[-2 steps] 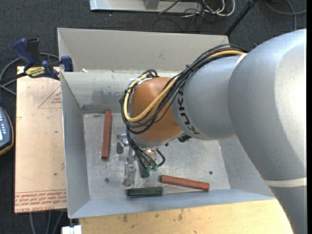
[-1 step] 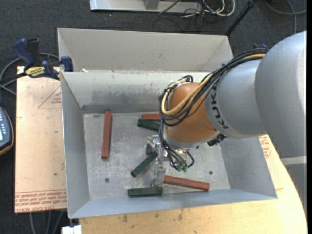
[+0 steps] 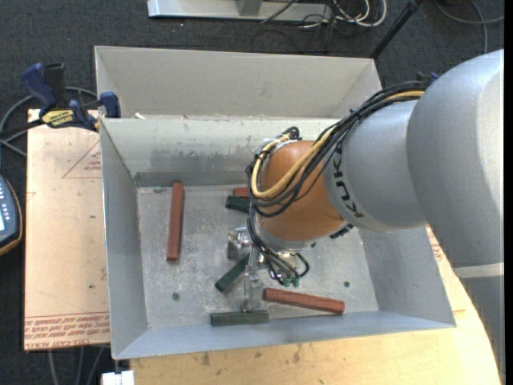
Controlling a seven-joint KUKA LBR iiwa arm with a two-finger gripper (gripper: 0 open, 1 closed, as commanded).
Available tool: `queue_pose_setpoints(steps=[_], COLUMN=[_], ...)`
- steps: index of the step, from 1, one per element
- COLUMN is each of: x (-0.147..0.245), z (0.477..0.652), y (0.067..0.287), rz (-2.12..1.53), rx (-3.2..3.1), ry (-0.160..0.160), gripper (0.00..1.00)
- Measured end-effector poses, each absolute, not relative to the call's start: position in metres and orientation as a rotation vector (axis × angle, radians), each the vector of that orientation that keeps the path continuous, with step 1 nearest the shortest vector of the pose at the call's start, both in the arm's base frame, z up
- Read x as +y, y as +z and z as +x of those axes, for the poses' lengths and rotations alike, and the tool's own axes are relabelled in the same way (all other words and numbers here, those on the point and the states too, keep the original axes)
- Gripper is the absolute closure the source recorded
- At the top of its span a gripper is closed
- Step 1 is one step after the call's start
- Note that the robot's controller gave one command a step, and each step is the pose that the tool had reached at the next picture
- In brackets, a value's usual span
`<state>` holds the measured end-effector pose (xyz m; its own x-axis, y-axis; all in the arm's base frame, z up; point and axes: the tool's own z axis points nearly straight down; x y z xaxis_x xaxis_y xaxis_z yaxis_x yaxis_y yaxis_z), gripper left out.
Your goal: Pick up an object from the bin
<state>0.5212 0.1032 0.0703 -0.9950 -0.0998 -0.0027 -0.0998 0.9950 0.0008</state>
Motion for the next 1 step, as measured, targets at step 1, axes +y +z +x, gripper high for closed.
queue_pose_setpoints(steps=[1], x=[0.1031], z=[0.5212], y=[0.0707], rz=[-0.154], rx=[3.136], ry=[0.003], gripper=[1.0])
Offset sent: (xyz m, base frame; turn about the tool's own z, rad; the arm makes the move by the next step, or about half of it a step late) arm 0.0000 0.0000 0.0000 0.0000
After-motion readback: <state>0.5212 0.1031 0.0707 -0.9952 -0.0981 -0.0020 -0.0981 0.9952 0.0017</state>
